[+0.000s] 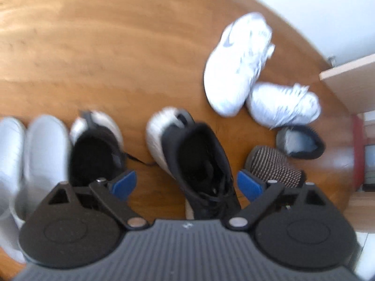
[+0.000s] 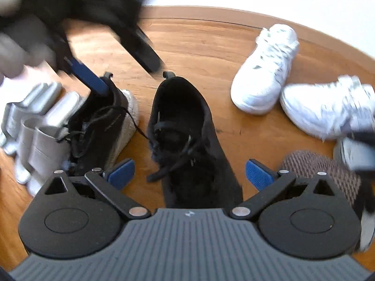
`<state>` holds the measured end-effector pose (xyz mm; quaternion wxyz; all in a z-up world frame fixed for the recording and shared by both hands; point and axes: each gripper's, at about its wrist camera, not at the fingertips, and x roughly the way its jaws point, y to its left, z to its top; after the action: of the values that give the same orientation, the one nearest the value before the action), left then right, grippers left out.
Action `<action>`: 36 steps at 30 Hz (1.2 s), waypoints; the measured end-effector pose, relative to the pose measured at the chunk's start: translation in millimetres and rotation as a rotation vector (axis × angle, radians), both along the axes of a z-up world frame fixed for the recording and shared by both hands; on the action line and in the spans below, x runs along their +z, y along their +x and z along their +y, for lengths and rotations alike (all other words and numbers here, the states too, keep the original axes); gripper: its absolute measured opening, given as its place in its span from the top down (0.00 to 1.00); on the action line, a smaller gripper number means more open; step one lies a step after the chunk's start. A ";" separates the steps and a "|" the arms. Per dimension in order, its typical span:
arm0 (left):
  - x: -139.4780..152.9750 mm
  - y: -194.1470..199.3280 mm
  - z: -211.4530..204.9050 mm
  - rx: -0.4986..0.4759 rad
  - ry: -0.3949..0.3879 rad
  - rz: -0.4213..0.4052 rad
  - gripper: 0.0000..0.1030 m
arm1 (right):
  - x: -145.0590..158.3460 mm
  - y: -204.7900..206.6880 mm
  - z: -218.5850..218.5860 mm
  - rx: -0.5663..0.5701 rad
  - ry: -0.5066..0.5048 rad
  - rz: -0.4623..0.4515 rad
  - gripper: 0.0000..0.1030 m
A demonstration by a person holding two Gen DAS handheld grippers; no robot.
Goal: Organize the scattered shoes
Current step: 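Set the black sneaker beside its mate in the row with the right tool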
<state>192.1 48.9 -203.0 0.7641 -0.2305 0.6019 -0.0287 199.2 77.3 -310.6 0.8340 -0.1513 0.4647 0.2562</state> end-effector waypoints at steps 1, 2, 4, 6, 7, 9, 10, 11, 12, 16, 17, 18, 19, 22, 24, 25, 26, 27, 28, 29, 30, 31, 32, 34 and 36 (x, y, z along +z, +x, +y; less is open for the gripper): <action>3.1 -2.9 9.0 0.015 0.015 -0.010 0.08 | -13.8 8.4 11.6 0.055 -0.066 0.017 0.01; 5.9 -8.2 22.8 0.040 0.033 -0.025 0.08 | -24.5 12.8 19.4 0.088 -0.117 0.024 0.01; 7.9 -16.9 46.8 0.087 0.063 -0.040 0.08 | -44.8 21.1 28.5 0.108 -0.172 0.040 0.12; 5.0 -21.4 58.2 0.120 0.069 -0.032 0.08 | -54.5 26.3 31.6 0.068 -0.182 0.069 0.26; 3.0 -23.2 63.3 0.137 0.069 -0.025 0.08 | -58.5 28.7 33.4 0.047 -0.187 0.082 0.32; -2.6 -22.2 72.2 0.163 0.067 0.005 0.08 | -53.7 29.0 38.9 0.009 -0.184 0.093 0.41; -4.6 -24.3 76.4 0.165 0.063 0.014 0.08 | -47.6 30.0 40.5 -0.055 -0.139 0.142 0.42; -6.4 -26.7 80.6 0.166 0.058 0.023 0.08 | -41.9 30.9 41.9 -0.113 -0.097 0.187 0.43; -8.6 -27.2 80.3 0.161 0.059 0.025 0.08 | -40.4 30.1 42.6 -0.129 -0.079 0.203 0.44; -16.6 -30.8 81.1 0.144 0.066 0.041 0.08 | -40.2 5.1 77.5 -0.127 -0.113 0.229 0.43; -18.3 -31.8 81.4 0.142 0.057 0.054 0.08 | -41.2 0.5 85.4 -0.138 -0.152 0.214 0.43; -17.8 -34.4 82.5 0.137 0.044 0.060 0.08 | -41.7 -1.2 90.1 -0.149 -0.175 0.211 0.41; -17.0 -37.1 83.8 0.132 0.031 0.065 0.08 | -43.5 -3.5 97.9 -0.193 -0.214 0.227 0.38; -15.8 -41.4 84.6 0.107 0.015 0.067 0.08 | -41.7 -2.2 99.4 -0.258 -0.201 0.266 0.23; -13.6 -43.8 86.0 0.089 0.025 0.055 0.08 | -36.0 -0.4 93.2 -0.321 -0.138 0.295 0.11; -12.6 -45.6 88.3 0.086 0.030 0.050 0.08 | -29.8 0.0 88.1 -0.344 -0.080 0.303 0.10; -12.2 -46.5 90.3 0.091 0.028 0.049 0.08 | -23.0 -0.1 82.9 -0.366 -0.020 0.308 0.10; -12.7 -48.1 93.8 0.099 0.020 0.051 0.08 | -11.6 -2.6 77.1 -0.369 0.041 0.294 0.10; -13.3 -49.9 97.4 0.108 0.012 0.052 0.08 | -9.6 0.0 78.6 -0.365 0.046 0.284 0.10; -13.8 -50.7 100.3 0.114 0.012 0.053 0.08 | -5.2 -1.8 77.8 -0.348 0.055 0.267 0.12; -15.0 -50.8 101.9 0.117 0.019 0.054 0.08 | -1.2 -3.5 77.1 -0.331 0.062 0.251 0.14; -16.2 -50.9 103.4 0.120 0.026 0.055 0.08 | -1.6 -4.3 76.8 -0.312 0.054 0.239 0.17; -17.6 -50.6 105.0 0.123 0.030 0.059 0.08 | -2.5 -4.9 76.6 -0.294 0.047 0.229 0.17; -18.7 -50.3 107.1 0.131 0.029 0.064 0.08 | -15.2 -3.8 77.7 -0.279 0.030 0.246 0.17; -17.4 -50.0 109.4 0.143 0.032 0.057 0.08 | -25.4 0.8 83.3 -0.278 0.001 0.241 0.25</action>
<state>142.1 158.4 -220.4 0.7505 -0.2613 0.6055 0.0424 200.0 160.6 -336.0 0.7996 -0.0533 0.5777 0.1551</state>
